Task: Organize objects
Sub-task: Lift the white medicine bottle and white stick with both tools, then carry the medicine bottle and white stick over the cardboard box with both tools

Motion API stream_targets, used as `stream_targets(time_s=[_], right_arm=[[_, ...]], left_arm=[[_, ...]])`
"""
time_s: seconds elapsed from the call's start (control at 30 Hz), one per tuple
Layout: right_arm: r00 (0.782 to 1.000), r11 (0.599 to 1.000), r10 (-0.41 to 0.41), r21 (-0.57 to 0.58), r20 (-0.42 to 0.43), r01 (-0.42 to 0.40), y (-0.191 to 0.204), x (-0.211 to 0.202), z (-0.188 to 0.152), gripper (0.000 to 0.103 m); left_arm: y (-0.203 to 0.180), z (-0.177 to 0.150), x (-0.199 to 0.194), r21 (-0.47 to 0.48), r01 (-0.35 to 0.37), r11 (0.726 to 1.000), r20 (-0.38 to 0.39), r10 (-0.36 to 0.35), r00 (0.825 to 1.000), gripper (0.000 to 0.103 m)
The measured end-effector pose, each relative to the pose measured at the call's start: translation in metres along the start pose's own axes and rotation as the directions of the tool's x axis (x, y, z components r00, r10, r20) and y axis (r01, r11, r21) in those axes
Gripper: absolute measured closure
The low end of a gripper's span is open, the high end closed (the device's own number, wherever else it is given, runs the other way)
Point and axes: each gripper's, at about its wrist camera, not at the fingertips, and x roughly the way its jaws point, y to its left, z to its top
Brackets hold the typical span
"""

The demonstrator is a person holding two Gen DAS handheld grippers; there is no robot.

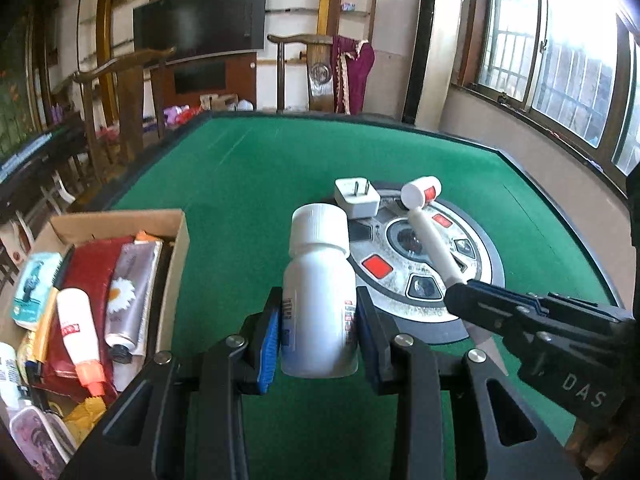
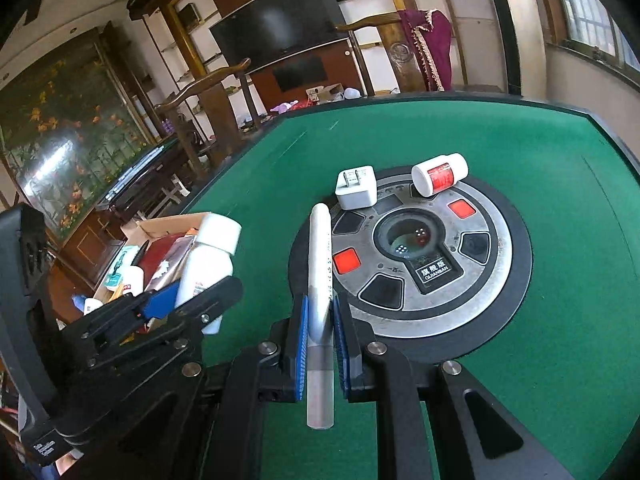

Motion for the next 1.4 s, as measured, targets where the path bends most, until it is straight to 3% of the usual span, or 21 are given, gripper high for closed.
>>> stream_targets(time_s=[0.53, 1.4], right_arm=[[1.0, 1.0, 0.011, -0.007, 0.012, -0.011, 0.002, -0.003, 0.001, 0.089], [0.999, 0.999, 0.045, -0.019, 0.015, -0.045, 0.017, -0.006, -0.001, 0.089]], left_arm=[[0.002, 0.002, -0.013, 0.007, -0.051, 0.999, 0.06, 0.051, 0.997, 0.07], [0.009, 0.001, -0.019, -0.025, -0.067, 0.997, 0.067, 0.069, 0.995, 0.07]])
